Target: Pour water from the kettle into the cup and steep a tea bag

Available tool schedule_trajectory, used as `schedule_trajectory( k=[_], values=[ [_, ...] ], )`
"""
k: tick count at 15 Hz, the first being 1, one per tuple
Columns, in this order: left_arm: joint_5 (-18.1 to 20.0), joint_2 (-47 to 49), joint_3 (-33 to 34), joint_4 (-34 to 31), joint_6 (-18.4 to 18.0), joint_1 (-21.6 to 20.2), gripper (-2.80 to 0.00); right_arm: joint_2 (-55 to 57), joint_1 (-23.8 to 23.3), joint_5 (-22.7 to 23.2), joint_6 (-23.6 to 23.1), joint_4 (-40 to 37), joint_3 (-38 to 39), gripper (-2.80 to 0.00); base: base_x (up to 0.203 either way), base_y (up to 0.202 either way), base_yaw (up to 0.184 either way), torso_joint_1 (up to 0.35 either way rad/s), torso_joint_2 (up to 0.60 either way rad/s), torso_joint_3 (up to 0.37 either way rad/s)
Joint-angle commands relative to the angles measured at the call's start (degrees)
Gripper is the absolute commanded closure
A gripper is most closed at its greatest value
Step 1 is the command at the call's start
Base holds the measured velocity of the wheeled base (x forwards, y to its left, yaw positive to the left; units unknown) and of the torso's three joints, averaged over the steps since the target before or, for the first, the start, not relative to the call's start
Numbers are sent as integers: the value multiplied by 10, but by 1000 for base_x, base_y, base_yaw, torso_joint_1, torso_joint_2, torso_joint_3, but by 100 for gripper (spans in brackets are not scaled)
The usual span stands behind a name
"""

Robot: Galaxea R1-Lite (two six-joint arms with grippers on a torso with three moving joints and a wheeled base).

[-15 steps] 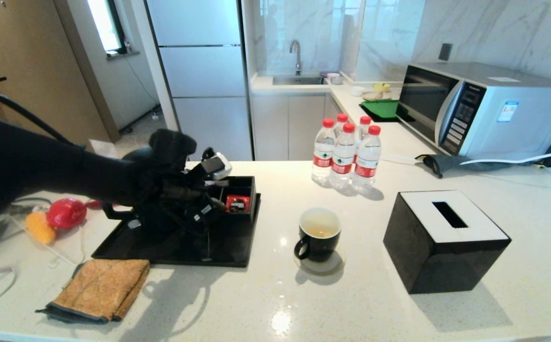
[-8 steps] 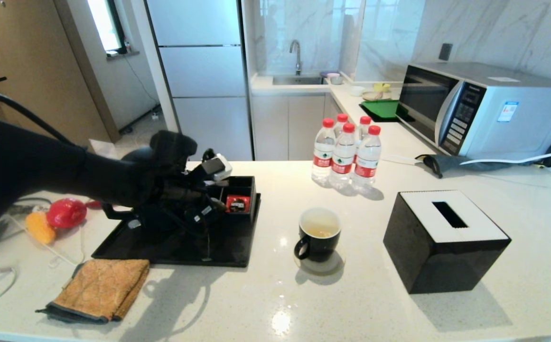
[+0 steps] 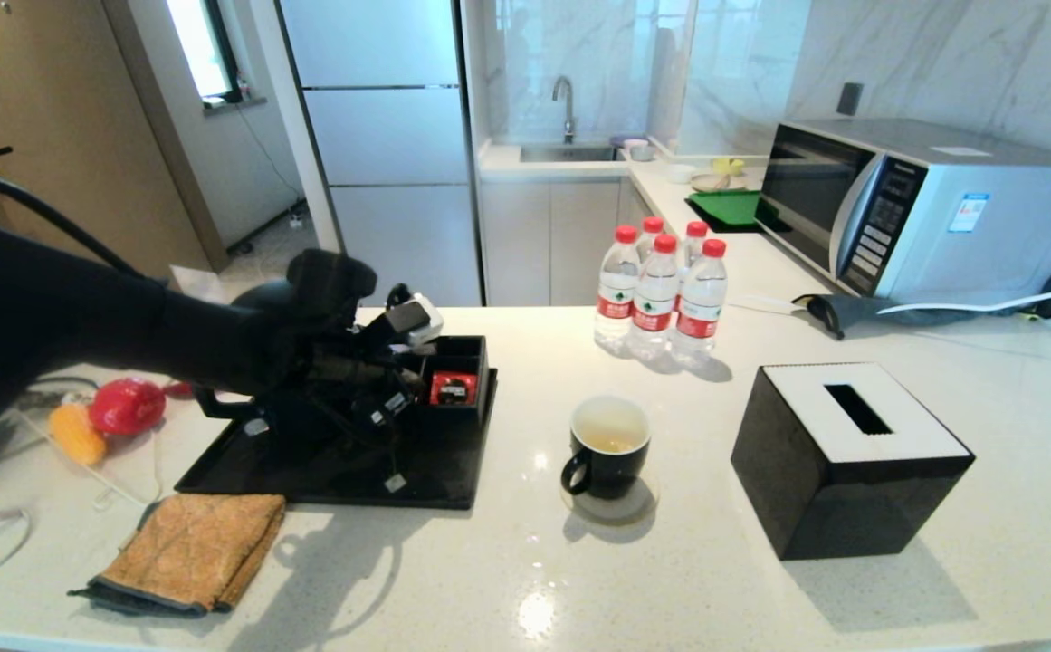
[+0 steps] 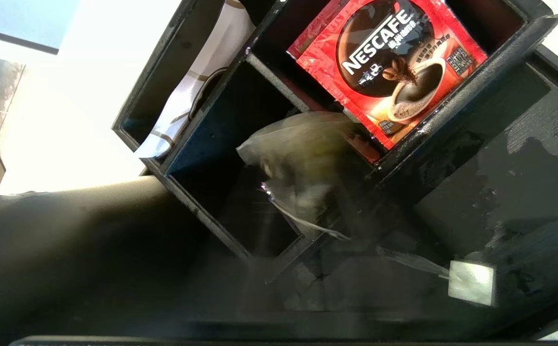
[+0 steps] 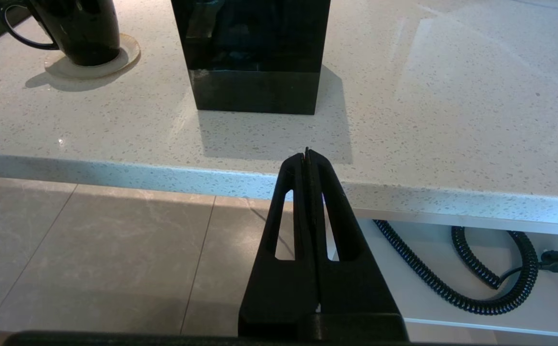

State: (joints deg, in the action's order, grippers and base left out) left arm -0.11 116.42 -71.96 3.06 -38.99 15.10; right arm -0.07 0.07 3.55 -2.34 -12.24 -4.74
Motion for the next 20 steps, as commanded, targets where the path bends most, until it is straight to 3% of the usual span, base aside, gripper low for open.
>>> schedule_trajectory(
  k=[1,9,16,20],
  values=[
    [0,-1,0,0,-2,0,0,1,0,1,0,-1,0,0,0,0,0,0,0,0],
    [-1,-9,0,1,-3,-1,0,1,0,1,0,-1,0,0,0,0,0,0,0,0],
    [-26,-36,1,-1,1,4,0,1,0,1,0,-1,0,0,0,0,0,0,0,0],
    [-79,-102,62,-2,67,33,0,1,0,1,0,-1,0,0,0,0,0,0,0,0]
  ],
)
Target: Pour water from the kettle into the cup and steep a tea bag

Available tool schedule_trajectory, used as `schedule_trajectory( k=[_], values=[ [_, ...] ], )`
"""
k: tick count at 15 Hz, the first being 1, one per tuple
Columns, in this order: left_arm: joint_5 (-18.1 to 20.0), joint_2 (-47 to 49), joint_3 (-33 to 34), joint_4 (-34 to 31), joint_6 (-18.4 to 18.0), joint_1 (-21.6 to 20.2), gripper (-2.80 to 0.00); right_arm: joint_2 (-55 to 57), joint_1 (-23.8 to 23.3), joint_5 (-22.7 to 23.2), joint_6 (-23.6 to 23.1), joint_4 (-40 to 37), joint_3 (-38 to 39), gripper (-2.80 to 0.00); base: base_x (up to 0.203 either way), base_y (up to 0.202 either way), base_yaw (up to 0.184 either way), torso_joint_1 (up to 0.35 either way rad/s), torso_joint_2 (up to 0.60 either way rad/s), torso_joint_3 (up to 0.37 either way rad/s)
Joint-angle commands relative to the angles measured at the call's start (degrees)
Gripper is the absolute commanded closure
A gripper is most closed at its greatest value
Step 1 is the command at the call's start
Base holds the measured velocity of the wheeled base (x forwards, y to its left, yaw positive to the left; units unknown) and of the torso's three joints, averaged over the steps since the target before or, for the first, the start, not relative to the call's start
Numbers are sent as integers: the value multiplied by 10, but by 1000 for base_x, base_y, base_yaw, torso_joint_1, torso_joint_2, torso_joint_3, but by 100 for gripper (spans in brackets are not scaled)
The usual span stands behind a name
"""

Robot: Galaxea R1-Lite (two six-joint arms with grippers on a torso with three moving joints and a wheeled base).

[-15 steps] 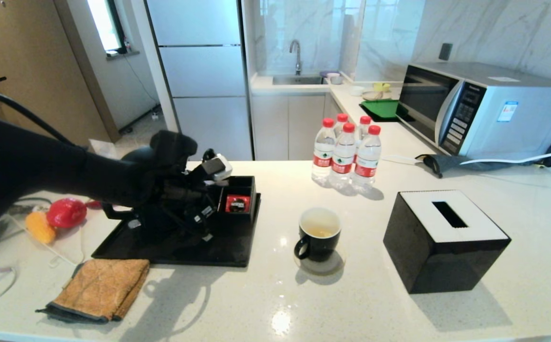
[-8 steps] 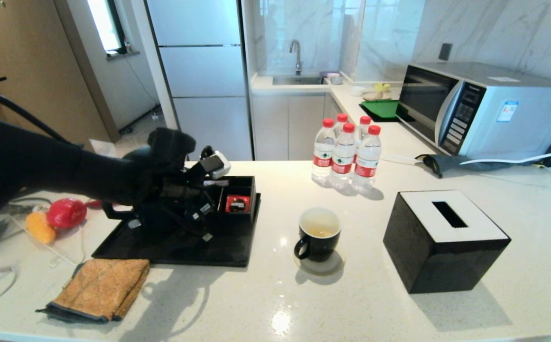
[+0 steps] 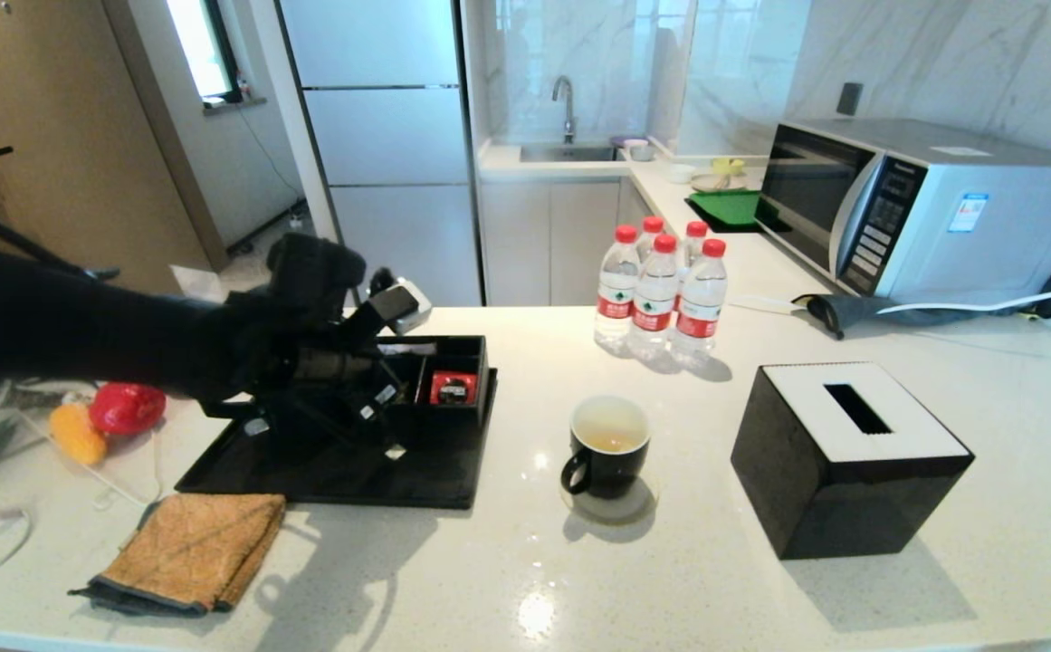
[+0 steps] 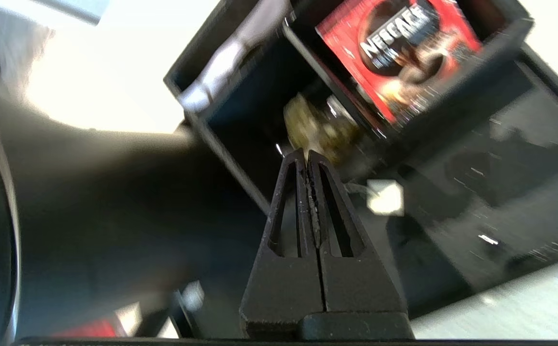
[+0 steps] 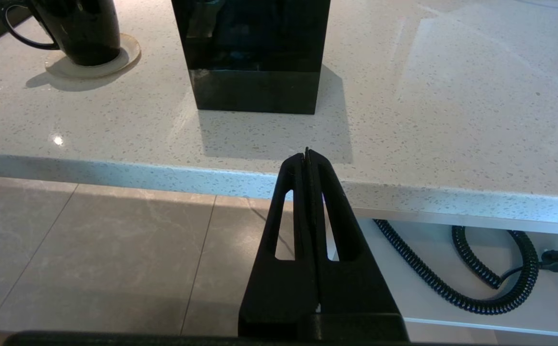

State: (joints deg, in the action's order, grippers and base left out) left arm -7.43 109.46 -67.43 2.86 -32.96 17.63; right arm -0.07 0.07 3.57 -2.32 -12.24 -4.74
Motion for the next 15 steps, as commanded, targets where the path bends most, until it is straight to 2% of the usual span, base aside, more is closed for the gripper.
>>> schedule_trajectory(
  k=[1,7,11,13,15],
  values=[
    [-22,-51,35,0,28,18,0,1,0,0,-1,-1,0,0,0,0,0,0,0,0],
    [-157,-150,146,1,179,99,0,1,0,0,-1,-1,0,0,0,0,0,0,0,0],
    [-227,-192,201,4,288,142,0,1,0,0,-1,-1,0,0,0,0,0,0,0,0],
    [-255,-215,228,10,304,147,0,1,0,0,-1,-1,0,0,0,0,0,0,0,0],
    [-284,-231,275,54,325,146,0,1,0,0,-1,-1,0,0,0,0,0,0,0,0]
  ],
)
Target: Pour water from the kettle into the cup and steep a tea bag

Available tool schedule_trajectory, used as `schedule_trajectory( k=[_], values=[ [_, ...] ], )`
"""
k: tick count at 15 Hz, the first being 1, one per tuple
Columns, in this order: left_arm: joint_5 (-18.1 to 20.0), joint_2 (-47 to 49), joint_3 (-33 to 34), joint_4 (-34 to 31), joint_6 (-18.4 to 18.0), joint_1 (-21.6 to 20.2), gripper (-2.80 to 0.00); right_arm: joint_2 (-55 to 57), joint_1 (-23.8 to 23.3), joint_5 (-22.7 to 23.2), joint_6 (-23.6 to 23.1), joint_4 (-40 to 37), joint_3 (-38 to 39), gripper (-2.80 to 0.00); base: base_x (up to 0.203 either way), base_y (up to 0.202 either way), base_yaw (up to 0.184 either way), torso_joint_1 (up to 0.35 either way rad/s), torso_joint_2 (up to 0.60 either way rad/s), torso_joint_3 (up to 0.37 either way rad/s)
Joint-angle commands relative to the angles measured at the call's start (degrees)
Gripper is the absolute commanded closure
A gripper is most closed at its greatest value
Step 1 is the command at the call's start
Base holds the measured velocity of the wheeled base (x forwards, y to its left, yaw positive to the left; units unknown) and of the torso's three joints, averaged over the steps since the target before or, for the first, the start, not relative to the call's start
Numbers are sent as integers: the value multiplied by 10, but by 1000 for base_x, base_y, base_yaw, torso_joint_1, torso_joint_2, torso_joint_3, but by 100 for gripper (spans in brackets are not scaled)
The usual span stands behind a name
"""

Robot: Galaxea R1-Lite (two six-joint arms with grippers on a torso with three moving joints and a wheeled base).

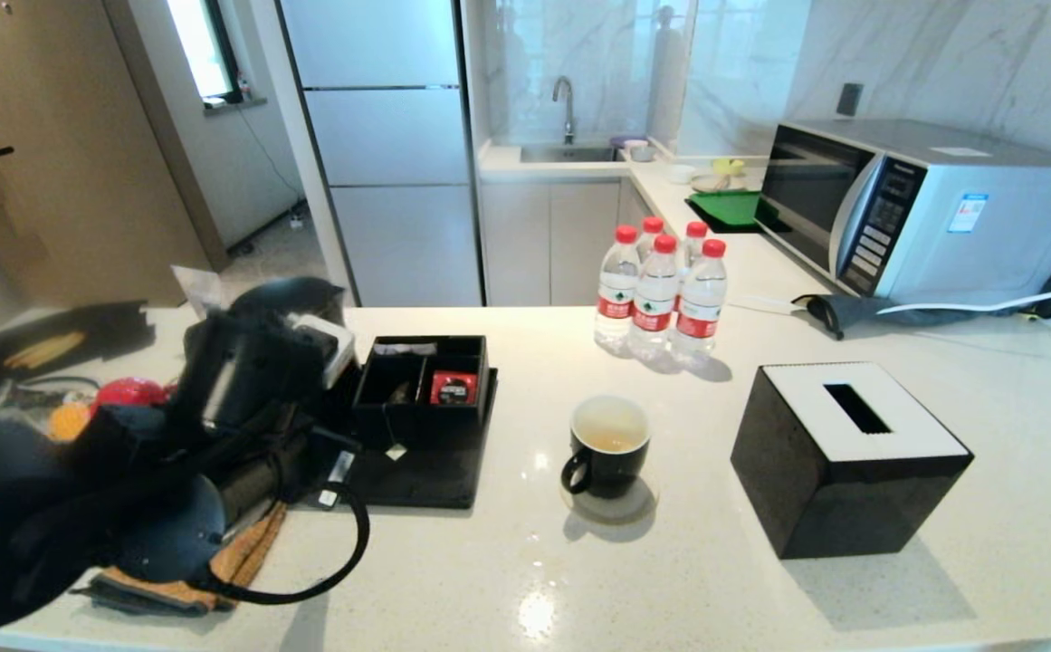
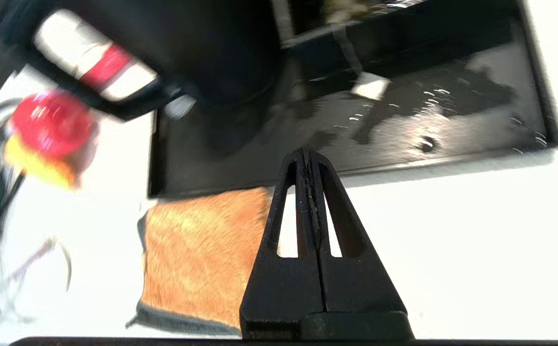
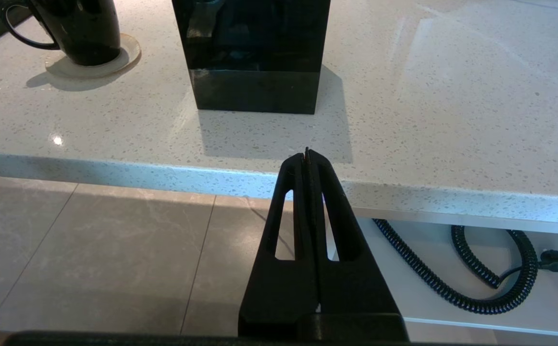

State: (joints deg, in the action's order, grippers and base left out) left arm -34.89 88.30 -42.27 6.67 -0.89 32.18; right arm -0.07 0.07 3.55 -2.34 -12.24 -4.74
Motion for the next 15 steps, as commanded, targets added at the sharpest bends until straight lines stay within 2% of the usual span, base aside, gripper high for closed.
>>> schedule_trajectory(
  k=[1,6,10,14,15],
  values=[
    [-21,-25,49,53,11,1,0,1,0,1,0,-1,0,0,0,0,0,0,0,0],
    [-51,-31,163,256,16,-4,0,1,0,1,0,-1,0,0,0,0,0,0,0,0],
    [-52,-7,231,360,38,1,0,1,0,1,0,-1,0,0,0,0,0,0,0,0],
    [-52,50,256,430,40,-1,0,1,0,1,0,-1,0,0,0,0,0,0,0,0],
    [-52,67,259,451,40,-1,-280,1,0,1,0,-1,0,0,0,0,0,0,0,0]
  ],
)
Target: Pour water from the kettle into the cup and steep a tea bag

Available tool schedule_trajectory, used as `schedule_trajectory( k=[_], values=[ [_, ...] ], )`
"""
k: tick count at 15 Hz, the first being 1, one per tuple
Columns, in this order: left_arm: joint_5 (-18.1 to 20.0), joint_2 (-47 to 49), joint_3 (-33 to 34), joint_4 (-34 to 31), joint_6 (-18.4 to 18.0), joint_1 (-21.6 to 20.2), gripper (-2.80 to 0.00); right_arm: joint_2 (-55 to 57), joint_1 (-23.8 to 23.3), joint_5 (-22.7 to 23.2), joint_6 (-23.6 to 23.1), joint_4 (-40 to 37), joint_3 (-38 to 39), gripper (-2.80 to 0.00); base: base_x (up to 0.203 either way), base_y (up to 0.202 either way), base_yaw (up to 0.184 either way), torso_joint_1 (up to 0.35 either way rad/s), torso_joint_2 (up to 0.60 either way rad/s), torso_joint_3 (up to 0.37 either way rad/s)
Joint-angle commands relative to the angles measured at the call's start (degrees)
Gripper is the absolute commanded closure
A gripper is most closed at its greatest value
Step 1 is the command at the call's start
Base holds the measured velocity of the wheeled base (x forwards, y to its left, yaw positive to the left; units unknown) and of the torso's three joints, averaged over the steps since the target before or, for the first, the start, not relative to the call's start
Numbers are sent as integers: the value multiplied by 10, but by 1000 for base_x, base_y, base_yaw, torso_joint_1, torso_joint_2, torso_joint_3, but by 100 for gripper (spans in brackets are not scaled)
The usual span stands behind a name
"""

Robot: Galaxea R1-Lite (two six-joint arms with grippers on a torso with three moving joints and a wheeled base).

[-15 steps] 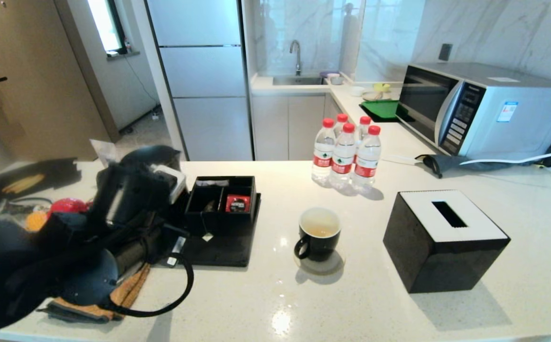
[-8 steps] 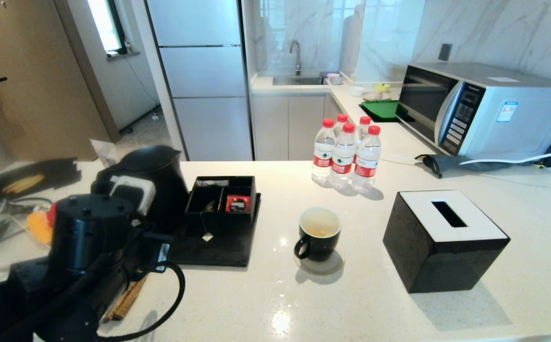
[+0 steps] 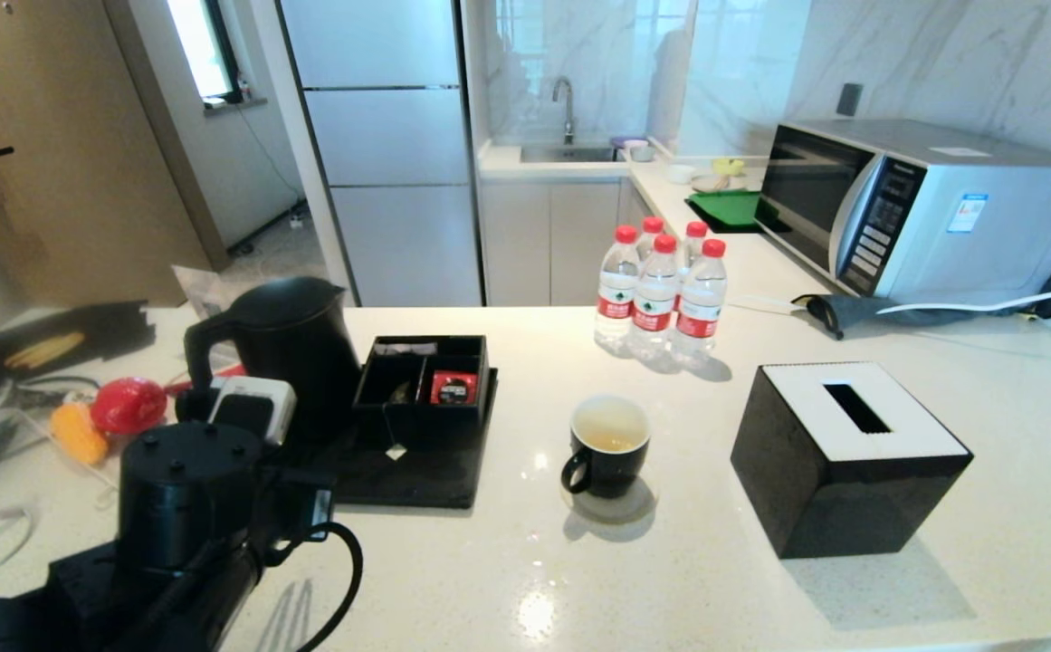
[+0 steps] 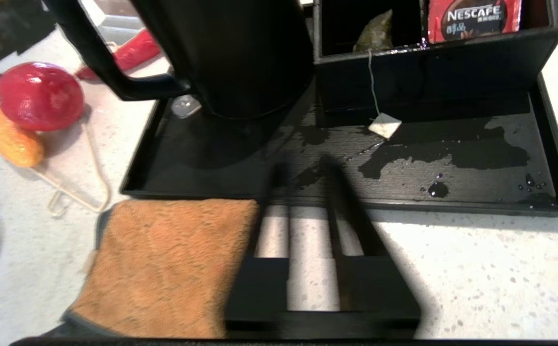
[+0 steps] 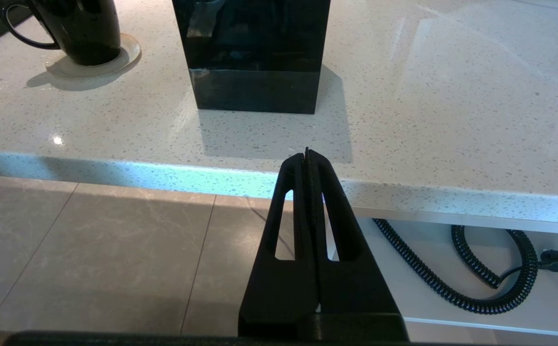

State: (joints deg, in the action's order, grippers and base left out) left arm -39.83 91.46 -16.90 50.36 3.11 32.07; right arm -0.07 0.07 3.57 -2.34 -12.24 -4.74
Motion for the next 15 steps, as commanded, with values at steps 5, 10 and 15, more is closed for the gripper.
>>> schedule_trajectory(
  k=[5,10,15],
  values=[
    [-1,135,6,106,2,-2,-280,1,0,0,0,-1,0,0,0,0,0,0,0,0],
    [-3,273,2,259,14,-12,-280,1,0,0,0,-1,0,0,0,0,0,0,0,0],
    [2,336,-16,329,19,-51,-280,1,0,0,0,-1,0,0,0,0,0,0,0,0]
  ],
)
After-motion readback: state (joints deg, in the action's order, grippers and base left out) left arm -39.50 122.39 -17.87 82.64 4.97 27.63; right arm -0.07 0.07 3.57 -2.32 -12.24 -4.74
